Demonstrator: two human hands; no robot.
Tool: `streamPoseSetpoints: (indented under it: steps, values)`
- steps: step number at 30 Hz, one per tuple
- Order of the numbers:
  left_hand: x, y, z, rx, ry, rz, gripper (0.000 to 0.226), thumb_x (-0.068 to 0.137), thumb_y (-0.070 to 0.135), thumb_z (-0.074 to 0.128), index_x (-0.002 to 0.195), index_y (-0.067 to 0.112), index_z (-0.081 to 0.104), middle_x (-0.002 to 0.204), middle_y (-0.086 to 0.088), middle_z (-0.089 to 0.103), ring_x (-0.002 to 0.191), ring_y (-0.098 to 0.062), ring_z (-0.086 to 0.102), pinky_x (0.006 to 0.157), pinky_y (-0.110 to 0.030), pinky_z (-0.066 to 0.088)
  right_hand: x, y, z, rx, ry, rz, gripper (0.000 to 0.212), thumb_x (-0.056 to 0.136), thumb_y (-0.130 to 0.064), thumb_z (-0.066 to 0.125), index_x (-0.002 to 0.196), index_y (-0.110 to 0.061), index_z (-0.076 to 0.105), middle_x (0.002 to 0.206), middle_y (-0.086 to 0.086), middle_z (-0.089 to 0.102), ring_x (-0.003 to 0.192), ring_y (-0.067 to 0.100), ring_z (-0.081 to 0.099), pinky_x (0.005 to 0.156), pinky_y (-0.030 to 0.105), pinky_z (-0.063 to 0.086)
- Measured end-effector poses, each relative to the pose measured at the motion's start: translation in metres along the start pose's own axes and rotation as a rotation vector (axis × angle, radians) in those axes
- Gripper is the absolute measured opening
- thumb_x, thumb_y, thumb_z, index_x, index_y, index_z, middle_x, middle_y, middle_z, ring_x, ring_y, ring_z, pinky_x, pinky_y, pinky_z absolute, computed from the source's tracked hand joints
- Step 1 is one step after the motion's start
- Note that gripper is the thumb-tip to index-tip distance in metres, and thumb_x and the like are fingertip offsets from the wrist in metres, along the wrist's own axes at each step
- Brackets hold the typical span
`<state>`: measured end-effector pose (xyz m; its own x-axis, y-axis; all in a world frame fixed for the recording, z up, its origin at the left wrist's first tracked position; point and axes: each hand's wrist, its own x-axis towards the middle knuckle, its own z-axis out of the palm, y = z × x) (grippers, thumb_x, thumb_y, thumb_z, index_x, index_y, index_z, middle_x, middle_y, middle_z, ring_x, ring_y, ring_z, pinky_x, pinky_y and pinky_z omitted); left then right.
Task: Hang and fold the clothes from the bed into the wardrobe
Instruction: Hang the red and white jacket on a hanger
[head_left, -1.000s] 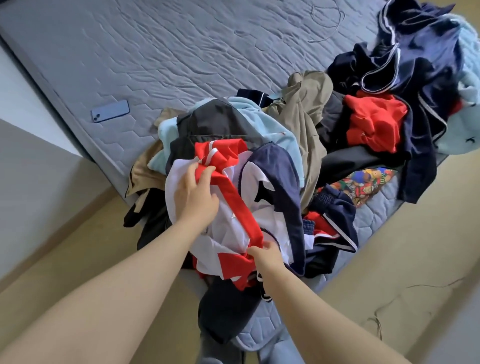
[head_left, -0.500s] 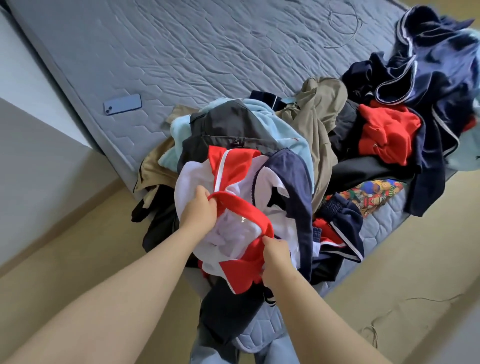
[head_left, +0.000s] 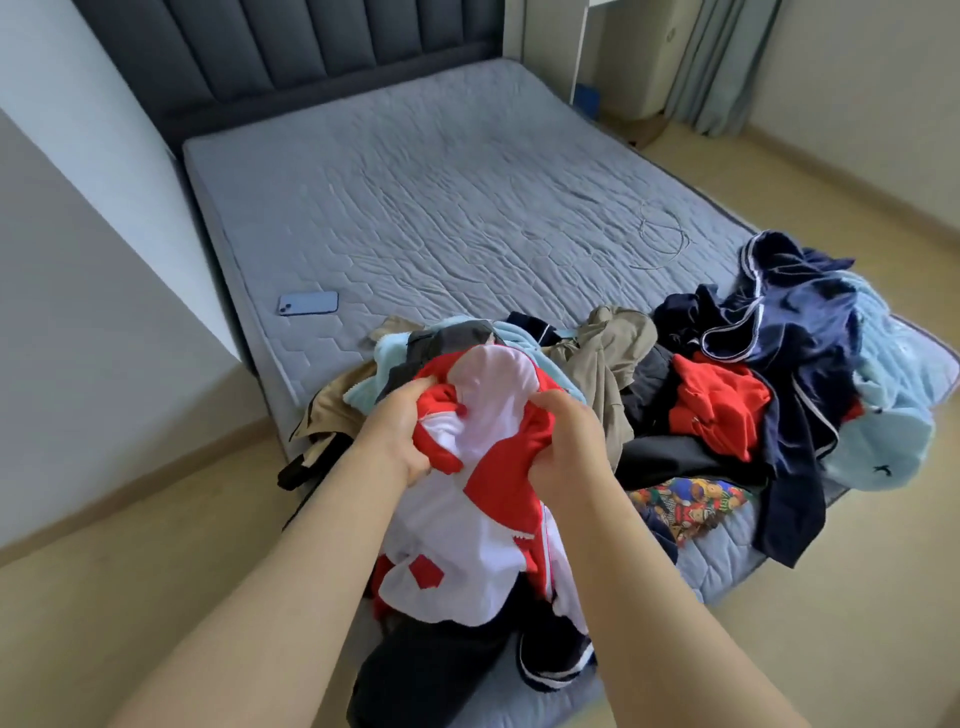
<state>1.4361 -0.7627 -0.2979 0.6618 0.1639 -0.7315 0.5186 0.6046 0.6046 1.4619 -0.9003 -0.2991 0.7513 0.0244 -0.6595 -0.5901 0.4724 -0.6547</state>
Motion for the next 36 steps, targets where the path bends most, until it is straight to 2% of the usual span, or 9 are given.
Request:
streamPoseSetpoints:
  steps: [2, 6, 9, 13, 18, 21, 27, 31, 36]
  values:
    - [-0.024, 0.008, 0.016, -0.096, -0.081, 0.06, 0.034, 0.096, 0.031, 0.043, 0.089, 0.008, 0.066, 0.071, -0.011, 0.072, 0.062, -0.022, 0.07, 0.06, -0.031, 0.057, -0.02, -0.023, 0.008, 0.06, -0.061, -0.066, 0.032, 0.081, 0.009, 0.043, 0.058, -0.012, 0.035, 0.054, 0.003, 0.032, 0.036, 0.008, 0.03, 0.036, 0.016, 0.024]
    - [-0.067, 0.027, 0.034, -0.253, -0.147, 0.192, 0.047, 0.096, 0.03, 0.04, 0.069, 0.01, 0.072, 0.065, -0.01, 0.07, 0.057, -0.021, 0.069, 0.056, -0.03, 0.056, -0.055, -0.056, 0.03, 0.136, -0.183, -0.174, 0.026, 0.078, 0.012, 0.04, 0.063, -0.008, 0.038, 0.04, 0.0, 0.036, 0.037, 0.012, 0.035, 0.039, 0.017, 0.028]
    - [-0.106, 0.05, 0.043, -0.328, -0.145, 0.315, 0.036, 0.094, 0.027, 0.043, 0.075, 0.01, 0.069, 0.069, -0.01, 0.07, 0.064, -0.023, 0.069, 0.059, -0.033, 0.057, -0.083, -0.081, 0.047, 0.187, -0.299, -0.223, 0.029, 0.078, 0.013, 0.039, 0.062, -0.011, 0.035, 0.038, -0.001, 0.036, 0.035, 0.011, 0.035, 0.04, 0.019, 0.028]
    - [-0.175, 0.087, 0.047, -0.397, -0.14, 0.561, 0.023, 0.094, 0.027, 0.046, 0.099, 0.014, 0.065, 0.1, -0.012, 0.066, 0.098, -0.028, 0.062, 0.09, -0.044, 0.05, -0.136, -0.112, 0.081, 0.156, -0.538, -0.302, 0.022, 0.078, 0.011, 0.039, 0.068, -0.008, 0.039, 0.048, 0.006, 0.043, 0.043, 0.016, 0.041, 0.044, 0.021, 0.035]
    - [-0.248, 0.124, 0.026, -0.344, -0.125, 0.877, 0.028, 0.097, 0.034, 0.041, 0.118, 0.024, 0.056, 0.092, -0.004, 0.068, 0.083, -0.019, 0.066, 0.081, -0.036, 0.051, -0.209, -0.13, 0.127, 0.152, -0.794, -0.434, 0.02, 0.078, 0.01, 0.041, 0.075, -0.009, 0.047, 0.045, 0.004, 0.05, 0.042, 0.016, 0.046, 0.049, 0.025, 0.04]
    - [-0.272, 0.134, -0.012, -0.346, -0.076, 0.932, 0.035, 0.097, 0.038, 0.042, 0.125, 0.023, 0.056, 0.115, -0.007, 0.065, 0.104, -0.026, 0.062, 0.088, -0.043, 0.052, -0.239, -0.116, 0.149, 0.119, -0.883, -0.481, 0.021, 0.079, 0.011, 0.041, 0.077, -0.008, 0.049, 0.044, 0.003, 0.051, 0.039, 0.016, 0.047, 0.047, 0.023, 0.039]
    - [-0.312, 0.112, -0.135, -0.519, 0.163, 0.97, 0.025, 0.096, 0.03, 0.045, 0.103, 0.015, 0.065, 0.085, -0.004, 0.073, 0.073, -0.018, 0.071, 0.053, -0.027, 0.055, -0.284, -0.014, 0.202, -0.085, -0.956, -0.405, 0.022, 0.079, 0.009, 0.045, 0.084, -0.012, 0.052, 0.045, -0.001, 0.054, 0.041, 0.014, 0.05, 0.046, 0.022, 0.045]
    - [-0.338, 0.094, -0.223, -0.605, 0.316, 0.974, 0.025, 0.096, 0.027, 0.046, 0.095, 0.013, 0.065, 0.084, -0.006, 0.072, 0.075, -0.019, 0.069, 0.059, -0.029, 0.054, -0.314, 0.071, 0.239, -0.164, -1.031, -0.293, 0.021, 0.078, 0.009, 0.044, 0.083, -0.011, 0.051, 0.044, 0.0, 0.054, 0.04, 0.013, 0.051, 0.046, 0.022, 0.044]
    - [-0.381, 0.076, -0.335, -0.63, 0.573, 1.004, 0.021, 0.093, 0.023, 0.05, 0.079, 0.014, 0.064, 0.061, 0.0, 0.068, 0.061, -0.014, 0.065, 0.057, -0.025, 0.051, -0.36, 0.18, 0.283, -0.232, -1.087, -0.139, 0.018, 0.08, 0.008, 0.044, 0.074, -0.008, 0.048, 0.043, 0.002, 0.05, 0.038, 0.014, 0.048, 0.042, 0.02, 0.041]
